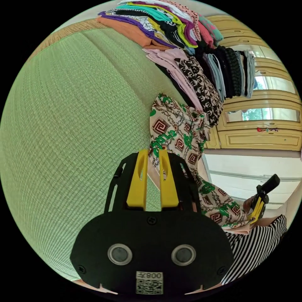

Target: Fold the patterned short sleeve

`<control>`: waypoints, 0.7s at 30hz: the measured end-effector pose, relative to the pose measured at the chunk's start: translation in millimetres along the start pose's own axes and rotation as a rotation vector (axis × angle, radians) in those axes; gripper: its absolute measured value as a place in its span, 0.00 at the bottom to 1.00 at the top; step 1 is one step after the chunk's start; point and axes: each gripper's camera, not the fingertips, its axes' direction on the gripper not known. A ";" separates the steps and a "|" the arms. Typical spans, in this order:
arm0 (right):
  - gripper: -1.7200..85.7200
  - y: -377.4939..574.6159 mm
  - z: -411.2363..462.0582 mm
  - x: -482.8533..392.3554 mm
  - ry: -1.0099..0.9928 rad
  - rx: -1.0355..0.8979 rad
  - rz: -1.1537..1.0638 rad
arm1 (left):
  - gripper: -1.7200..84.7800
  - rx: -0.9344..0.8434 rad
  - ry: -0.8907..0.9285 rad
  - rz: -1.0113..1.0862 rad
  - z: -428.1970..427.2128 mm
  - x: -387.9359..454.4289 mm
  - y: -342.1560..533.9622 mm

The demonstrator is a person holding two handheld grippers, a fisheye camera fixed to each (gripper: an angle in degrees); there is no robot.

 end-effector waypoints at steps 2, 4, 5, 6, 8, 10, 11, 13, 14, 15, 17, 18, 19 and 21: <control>0.04 2.3 -3.4 6.0 -0.018 -0.003 0.007 | 0.07 -0.048 -0.080 0.024 9.7 -0.7 -2.1; 0.04 4.4 -6.3 12.2 -0.035 -0.005 0.016 | 0.05 -0.087 -0.157 0.049 19.2 -2.7 4.6; 0.03 5.6 -8.0 15.5 -0.043 -0.007 0.018 | 0.05 -0.079 -0.170 0.057 18.9 -3.7 8.2; 0.03 6.7 -9.2 18.1 -0.051 -0.009 0.018 | 0.04 -0.090 -0.162 0.066 20.4 -8.5 15.2; 0.03 8.2 -10.7 21.2 -0.059 -0.012 0.018 | 0.04 -0.091 -0.142 0.072 18.6 -18.2 29.0; 0.03 10.1 -12.6 22.2 -0.064 -0.012 0.016 | 0.03 -0.086 -0.099 0.065 13.1 -33.9 53.1; 0.03 11.7 -14.8 21.3 -0.060 -0.009 0.011 | 0.03 -0.078 -0.082 0.063 10.2 -37.9 60.7; 0.04 15.0 -19.1 18.4 -0.046 -0.003 0.004 | 0.03 -0.012 0.013 0.047 -10.3 -56.3 97.5; 0.04 17.3 -22.7 16.0 -0.038 0.003 -0.002 | 0.03 0.011 0.042 0.040 -17.2 -61.8 108.4; 0.04 19.3 -26.9 13.4 -0.031 0.011 -0.008 | 0.03 0.062 0.110 0.024 -32.8 -73.9 133.0; 0.04 22.0 -35.0 8.0 -0.022 0.032 -0.021 | 0.03 0.134 0.194 0.005 -57.6 -92.0 172.7; 0.04 23.4 -41.5 3.3 -0.016 0.049 -0.036 | 0.03 0.178 0.233 -0.007 -74.8 -103.7 201.5; 0.04 24.2 -45.1 0.5 -0.013 0.061 -0.044 | 0.02 0.226 0.280 -0.014 -92.7 -115.5 231.7; 0.04 27.5 -60.3 -12.6 -0.010 0.112 -0.082 | 0.02 0.295 0.324 -0.025 -120.3 -132.1 279.2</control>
